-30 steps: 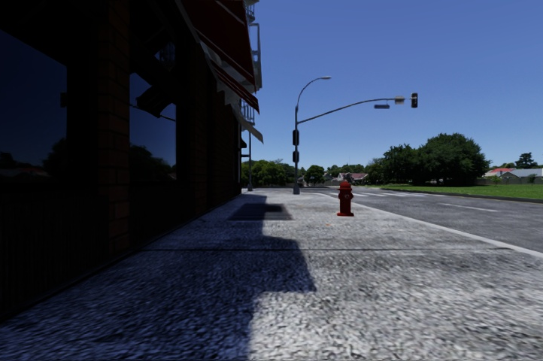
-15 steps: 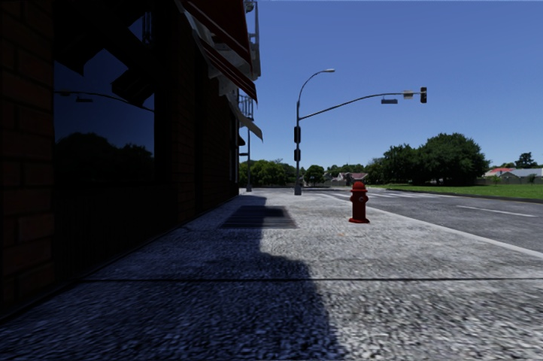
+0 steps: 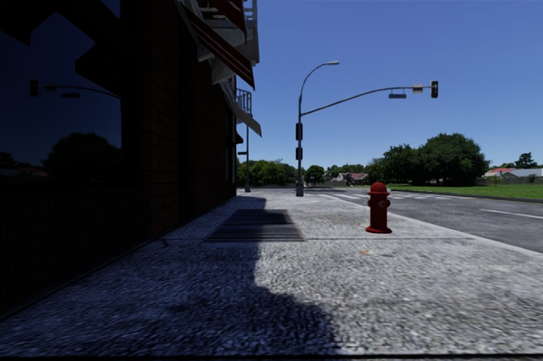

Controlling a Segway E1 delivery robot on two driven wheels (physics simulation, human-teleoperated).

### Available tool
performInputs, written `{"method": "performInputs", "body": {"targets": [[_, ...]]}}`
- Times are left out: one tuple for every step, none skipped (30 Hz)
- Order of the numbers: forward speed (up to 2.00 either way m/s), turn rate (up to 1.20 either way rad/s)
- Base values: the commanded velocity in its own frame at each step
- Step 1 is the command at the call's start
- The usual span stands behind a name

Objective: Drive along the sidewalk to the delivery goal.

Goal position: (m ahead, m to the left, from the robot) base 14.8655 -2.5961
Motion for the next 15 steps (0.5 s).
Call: {"method": "performInputs", "body": {"targets": [[2.0, 0.0], [2.0, 0.0], [2.0, 0.0], [2.0, 0.0], [2.0, 0.0], [2.0, 0.0], [2.0, 0.0], [2.0, 0.0], [2.0, 0.0], [2.0, 0.0], [2.0, 0.0], [2.0, 0.0], [2.0, 0.0], [2.0, 0.0], [2.0, 0.0]]}}
